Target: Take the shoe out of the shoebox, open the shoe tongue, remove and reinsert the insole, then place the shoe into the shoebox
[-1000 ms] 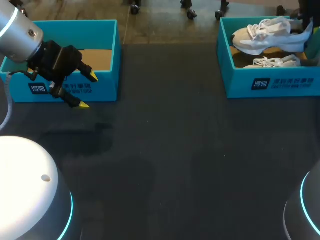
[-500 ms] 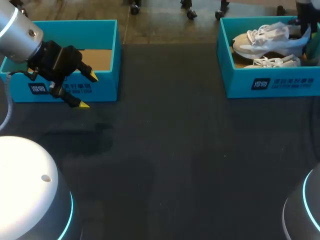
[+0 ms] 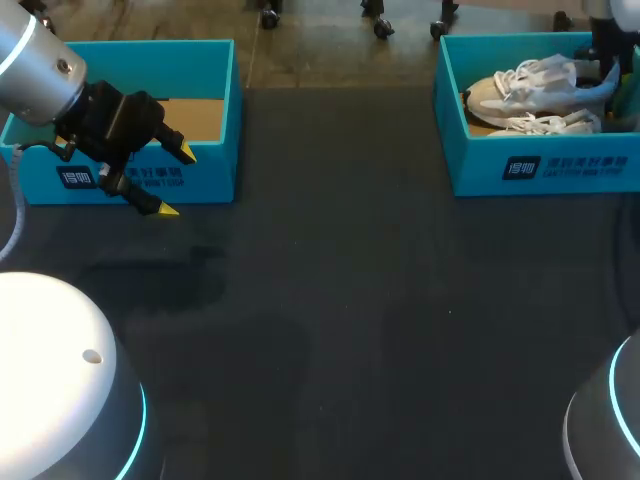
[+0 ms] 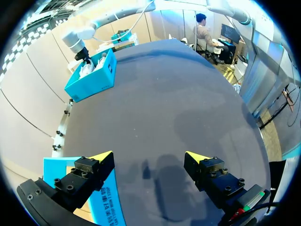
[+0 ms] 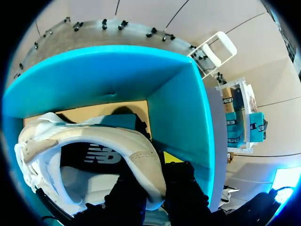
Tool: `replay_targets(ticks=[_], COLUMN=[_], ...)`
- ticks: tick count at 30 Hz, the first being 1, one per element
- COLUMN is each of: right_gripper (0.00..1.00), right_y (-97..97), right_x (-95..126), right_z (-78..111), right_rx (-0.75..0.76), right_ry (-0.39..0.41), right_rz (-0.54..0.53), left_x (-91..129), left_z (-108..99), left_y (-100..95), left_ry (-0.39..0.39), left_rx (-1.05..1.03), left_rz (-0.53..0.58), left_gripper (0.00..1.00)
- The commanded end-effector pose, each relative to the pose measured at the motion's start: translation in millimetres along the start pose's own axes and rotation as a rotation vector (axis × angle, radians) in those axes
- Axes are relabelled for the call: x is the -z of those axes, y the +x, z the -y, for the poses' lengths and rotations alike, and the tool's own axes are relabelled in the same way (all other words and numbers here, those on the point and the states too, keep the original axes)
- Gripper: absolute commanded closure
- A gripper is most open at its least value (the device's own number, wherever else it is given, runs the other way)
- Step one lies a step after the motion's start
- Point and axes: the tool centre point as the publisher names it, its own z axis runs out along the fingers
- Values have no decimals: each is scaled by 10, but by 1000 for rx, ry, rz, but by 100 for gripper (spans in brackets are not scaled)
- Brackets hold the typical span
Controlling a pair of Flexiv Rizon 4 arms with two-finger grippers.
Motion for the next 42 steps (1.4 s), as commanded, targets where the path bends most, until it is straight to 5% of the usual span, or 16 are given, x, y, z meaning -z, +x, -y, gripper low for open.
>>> replay_targets(ticks=[1,5,6,7,9,10,11,28,42], right_gripper=[100,100,94,75,56,18,0,0,0], right_y=[31,29,23,19,18,20,21,101,192], right_x=[-64,-94,-99,-103,-106,-110,-109,397,1054], right_z=[-44,-26,-23,-20,-20,-19,-21,197,405], right_rx=[0,-20,-28,-29,-31,-36,-42,-32,8], right_ry=[14,27,27,28,27,20,12,-4,-2], right_rz=[3,-4,-10,-11,-10,-4,-1,-63,-130], left_x=[2,2,2,2,2,2,2,2,2], left_z=[1,1,1,1,1,1,1,1,1], left_y=[-4,-4,-4,-4,-4,-4,-4,-4,-4], left_ry=[-4,-4,-4,-4,-4,-4,-4,-4,-4], left_rx=[0,0,0,0,0,0,0,0,0], left_rz=[-2,-2,-2,-2,-2,-2,-2,-2,-2], left_gripper=[0,0,0,0,0,0,0,0,0])
